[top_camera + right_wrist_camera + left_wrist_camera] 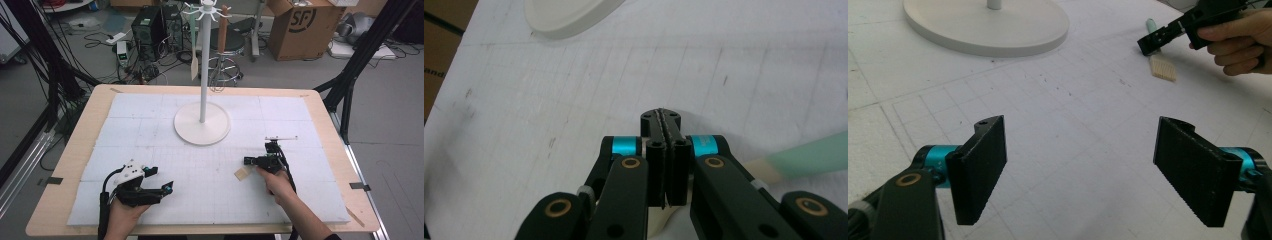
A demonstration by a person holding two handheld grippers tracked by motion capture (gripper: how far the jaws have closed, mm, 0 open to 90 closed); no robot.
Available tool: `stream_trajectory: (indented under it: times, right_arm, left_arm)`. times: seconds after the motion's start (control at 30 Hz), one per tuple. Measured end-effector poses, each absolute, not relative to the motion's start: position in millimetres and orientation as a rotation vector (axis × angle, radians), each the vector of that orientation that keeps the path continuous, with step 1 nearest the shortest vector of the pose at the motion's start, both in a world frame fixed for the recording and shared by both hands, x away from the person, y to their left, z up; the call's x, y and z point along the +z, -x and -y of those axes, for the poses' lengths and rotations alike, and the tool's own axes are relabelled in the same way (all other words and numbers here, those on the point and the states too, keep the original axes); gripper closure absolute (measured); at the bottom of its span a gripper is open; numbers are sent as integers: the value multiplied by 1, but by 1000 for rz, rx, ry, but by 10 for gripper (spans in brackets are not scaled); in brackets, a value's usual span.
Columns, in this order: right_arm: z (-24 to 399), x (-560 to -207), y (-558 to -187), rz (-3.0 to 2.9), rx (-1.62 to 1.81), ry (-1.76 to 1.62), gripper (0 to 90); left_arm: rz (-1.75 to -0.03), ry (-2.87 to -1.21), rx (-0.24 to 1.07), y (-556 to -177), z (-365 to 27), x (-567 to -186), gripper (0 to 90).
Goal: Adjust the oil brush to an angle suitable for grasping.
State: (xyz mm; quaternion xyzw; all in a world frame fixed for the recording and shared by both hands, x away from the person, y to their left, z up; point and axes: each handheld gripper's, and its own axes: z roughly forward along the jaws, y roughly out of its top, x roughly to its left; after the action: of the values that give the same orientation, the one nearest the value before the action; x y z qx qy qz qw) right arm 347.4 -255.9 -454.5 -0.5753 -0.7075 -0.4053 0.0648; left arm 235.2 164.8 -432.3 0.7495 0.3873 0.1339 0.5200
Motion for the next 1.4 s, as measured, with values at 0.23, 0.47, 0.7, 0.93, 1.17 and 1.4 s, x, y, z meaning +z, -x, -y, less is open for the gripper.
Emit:
stream_trajectory:
  times: [0.23,0.47,0.7,0.93,1.17,1.4]
  right_arm:
    - [262,-454,-333,2144,-1213,1729,897]
    - [267,-454,-323,2154,-1218,1719,897]
    - [286,-443,-318,2126,-1291,1757,897]
    - [319,-447,-314,2082,-1265,1871,897]
    - [336,-452,-320,2063,-1274,1943,898]
    - [328,-456,-330,2023,-1281,1943,897]
  left_arm:
    - [-925,-1798,324,-234,-163,-432,219]
    - [-925,-1798,327,-234,-163,-431,219]
    - [-923,-1798,327,-234,-162,-431,219]
    - [-920,-1803,329,-235,-161,-431,219]
    - [-916,-1807,326,-235,-158,-431,219]
    - [-921,-1809,325,-236,-159,-432,219]
